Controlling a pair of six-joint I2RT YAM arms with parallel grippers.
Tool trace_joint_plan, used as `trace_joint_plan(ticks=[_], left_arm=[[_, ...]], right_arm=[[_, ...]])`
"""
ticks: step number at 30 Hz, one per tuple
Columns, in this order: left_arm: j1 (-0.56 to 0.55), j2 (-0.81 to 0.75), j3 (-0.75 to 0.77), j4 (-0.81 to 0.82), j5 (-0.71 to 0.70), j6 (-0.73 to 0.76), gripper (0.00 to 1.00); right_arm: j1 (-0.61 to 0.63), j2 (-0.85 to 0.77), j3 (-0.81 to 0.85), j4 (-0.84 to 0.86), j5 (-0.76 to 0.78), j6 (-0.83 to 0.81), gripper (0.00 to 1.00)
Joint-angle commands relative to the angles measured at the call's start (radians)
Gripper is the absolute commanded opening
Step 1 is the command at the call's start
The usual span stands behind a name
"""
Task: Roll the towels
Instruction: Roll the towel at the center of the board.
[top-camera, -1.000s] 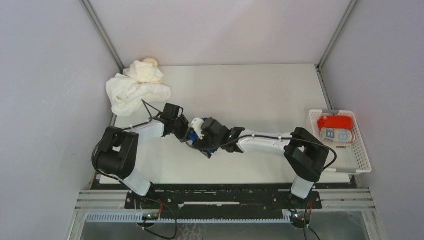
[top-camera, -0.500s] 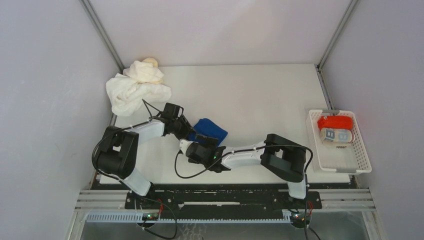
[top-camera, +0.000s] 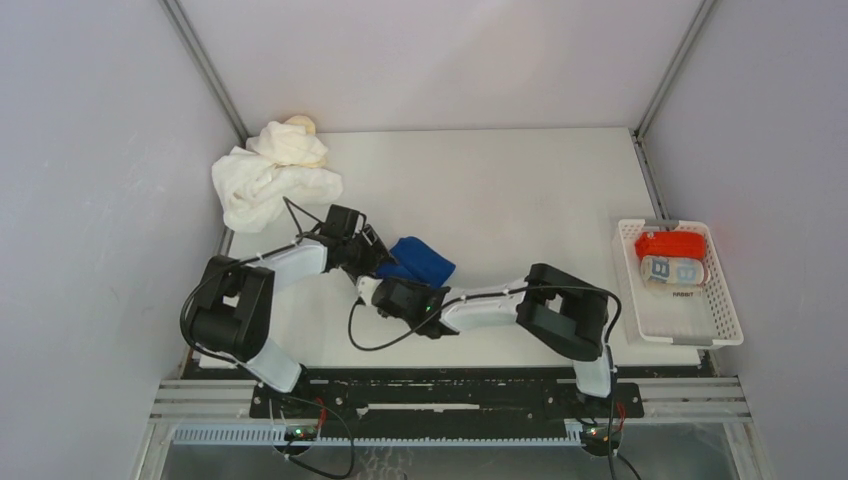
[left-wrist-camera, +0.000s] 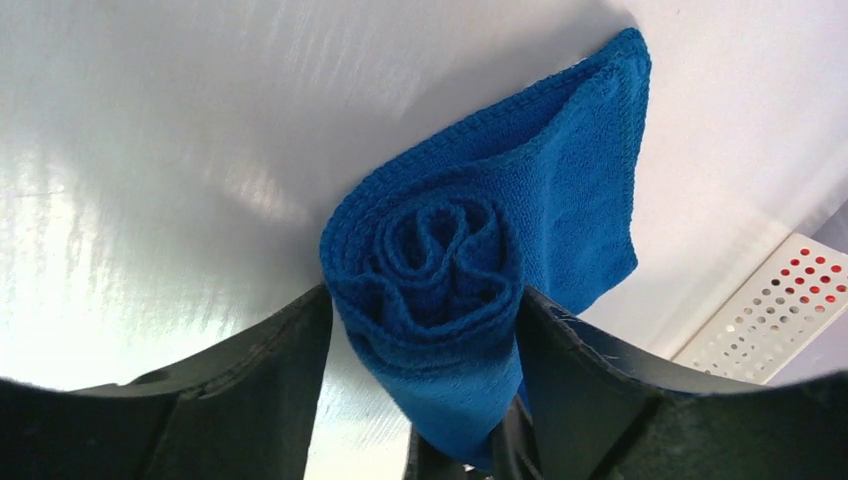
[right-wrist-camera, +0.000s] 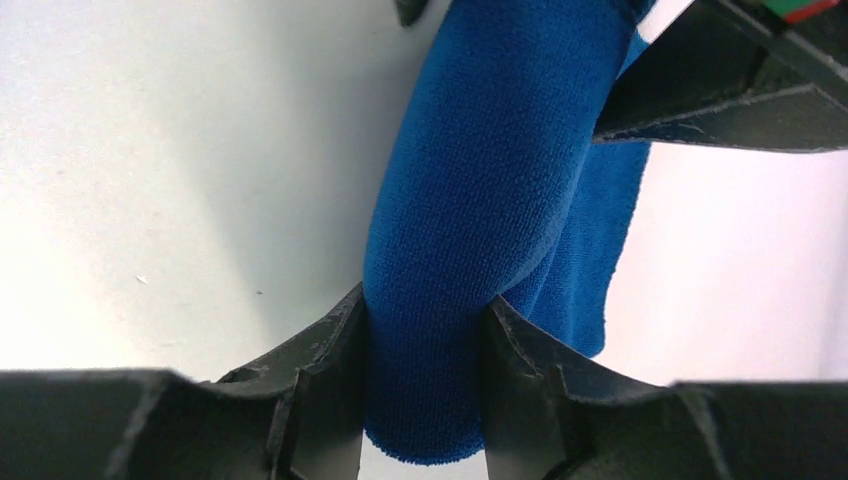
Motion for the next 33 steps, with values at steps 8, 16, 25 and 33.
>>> trace_joint_plan(ticks=[8, 16, 25, 33], left_arm=[[0.133, -0.302, -0.077, 0.032, -0.014, 0.018, 0.88], [0.146, -0.367, -0.148, 0.066, 0.040, 0.007, 0.92], [0.054, -0.274, -0.162, 0.150, 0.049, -0.034, 0.92], [0.032, -0.132, -0.117, 0.152, 0.031, -0.033, 0.85]], right_arm=[[-0.354, -0.081, 0.011, -0.107, -1.013, 0.287, 0.34], [-0.542, 0.056, 0.026, 0.041, -1.544, 0.561, 0.34], [-0.602, 0.220, 0.016, 0.247, -1.700, 0.836, 0.34], [-0.614, 0.260, 0.016, 0.282, -1.686, 0.895, 0.35]])
